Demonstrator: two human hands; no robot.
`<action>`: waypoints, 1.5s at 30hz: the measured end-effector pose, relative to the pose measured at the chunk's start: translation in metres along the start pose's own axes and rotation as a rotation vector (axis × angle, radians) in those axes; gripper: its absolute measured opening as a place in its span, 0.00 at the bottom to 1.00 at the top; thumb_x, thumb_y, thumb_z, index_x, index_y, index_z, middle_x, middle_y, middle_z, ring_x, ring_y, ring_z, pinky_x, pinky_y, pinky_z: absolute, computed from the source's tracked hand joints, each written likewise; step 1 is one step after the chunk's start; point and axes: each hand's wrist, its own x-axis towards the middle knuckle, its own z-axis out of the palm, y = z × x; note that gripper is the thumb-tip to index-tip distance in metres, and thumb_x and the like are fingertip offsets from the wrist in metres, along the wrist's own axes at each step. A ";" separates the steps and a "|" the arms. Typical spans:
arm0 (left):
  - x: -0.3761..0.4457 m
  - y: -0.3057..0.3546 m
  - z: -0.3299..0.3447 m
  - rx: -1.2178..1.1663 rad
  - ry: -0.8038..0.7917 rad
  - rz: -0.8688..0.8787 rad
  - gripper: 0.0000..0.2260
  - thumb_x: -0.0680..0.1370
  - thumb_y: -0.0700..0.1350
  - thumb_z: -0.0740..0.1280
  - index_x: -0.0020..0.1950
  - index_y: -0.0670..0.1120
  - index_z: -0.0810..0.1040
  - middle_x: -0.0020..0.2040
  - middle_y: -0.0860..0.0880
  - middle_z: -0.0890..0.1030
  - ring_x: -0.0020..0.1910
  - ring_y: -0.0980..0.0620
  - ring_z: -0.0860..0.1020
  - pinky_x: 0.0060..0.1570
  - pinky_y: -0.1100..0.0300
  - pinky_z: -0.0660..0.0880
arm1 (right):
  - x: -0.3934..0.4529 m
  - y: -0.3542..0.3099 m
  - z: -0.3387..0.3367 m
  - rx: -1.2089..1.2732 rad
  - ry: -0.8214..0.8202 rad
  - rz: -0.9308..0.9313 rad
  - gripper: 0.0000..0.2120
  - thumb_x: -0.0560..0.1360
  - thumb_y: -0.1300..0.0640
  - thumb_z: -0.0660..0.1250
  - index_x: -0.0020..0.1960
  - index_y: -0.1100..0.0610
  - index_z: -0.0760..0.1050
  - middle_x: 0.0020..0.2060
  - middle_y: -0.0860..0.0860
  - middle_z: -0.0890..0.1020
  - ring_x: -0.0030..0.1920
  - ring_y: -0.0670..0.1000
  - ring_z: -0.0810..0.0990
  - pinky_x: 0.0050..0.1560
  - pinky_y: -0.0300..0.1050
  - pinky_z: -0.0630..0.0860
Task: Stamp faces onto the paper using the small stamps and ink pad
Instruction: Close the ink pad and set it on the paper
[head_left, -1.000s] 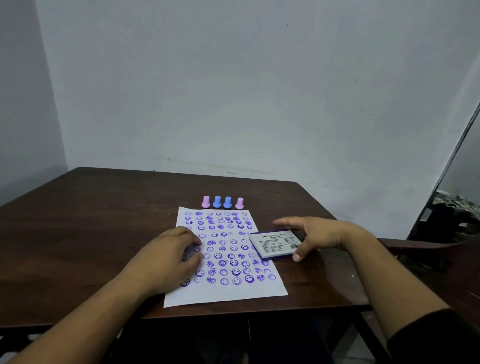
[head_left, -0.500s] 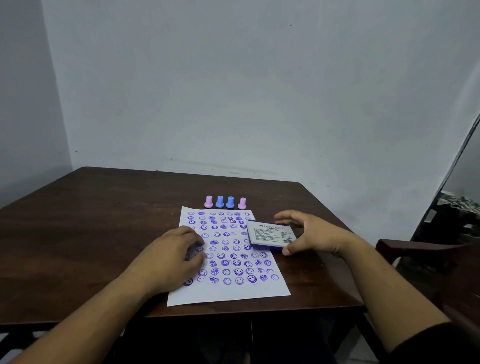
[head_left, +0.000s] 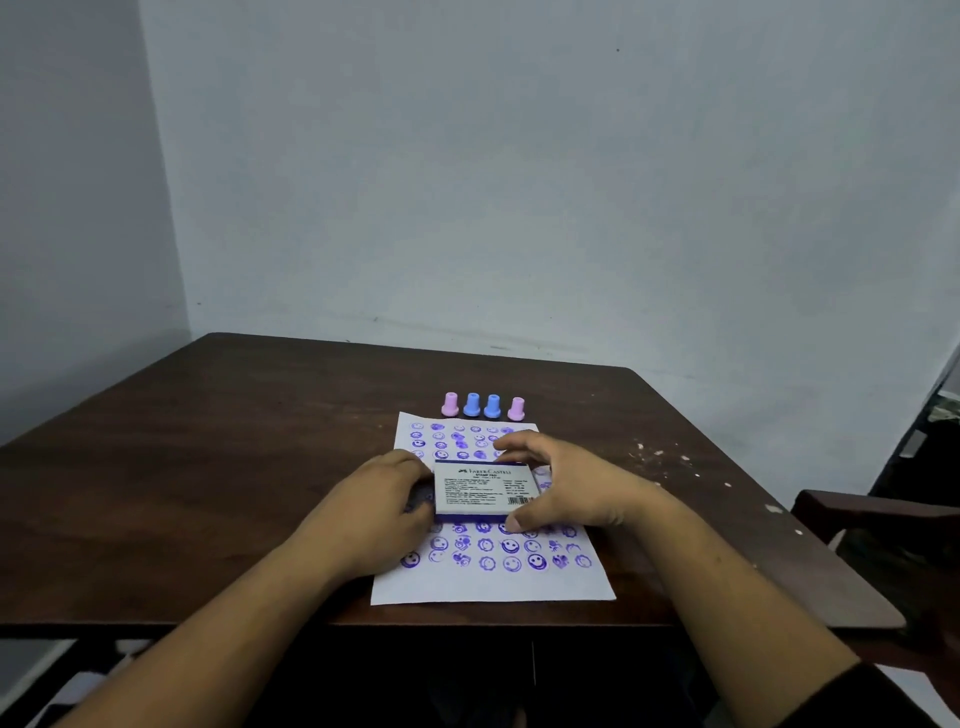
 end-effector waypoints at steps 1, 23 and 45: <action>0.000 0.000 -0.001 -0.006 0.003 -0.008 0.15 0.78 0.51 0.61 0.64 0.56 0.78 0.60 0.59 0.77 0.59 0.59 0.75 0.57 0.59 0.75 | 0.000 -0.002 0.002 0.005 0.005 0.000 0.45 0.66 0.55 0.87 0.76 0.41 0.69 0.66 0.36 0.79 0.55 0.36 0.85 0.49 0.30 0.81; -0.002 0.002 0.000 0.037 -0.006 -0.045 0.18 0.83 0.51 0.57 0.71 0.52 0.74 0.68 0.54 0.77 0.67 0.52 0.74 0.64 0.56 0.72 | -0.012 0.001 0.019 -0.076 0.080 -0.001 0.34 0.65 0.42 0.85 0.67 0.29 0.76 0.66 0.43 0.72 0.65 0.48 0.78 0.70 0.46 0.76; 0.000 0.000 0.007 0.207 -0.294 0.174 0.34 0.77 0.71 0.38 0.83 0.62 0.44 0.82 0.65 0.45 0.81 0.63 0.41 0.80 0.56 0.47 | -0.020 -0.010 0.064 -0.624 0.113 -0.109 0.30 0.88 0.41 0.47 0.87 0.50 0.50 0.87 0.46 0.51 0.86 0.47 0.45 0.83 0.45 0.43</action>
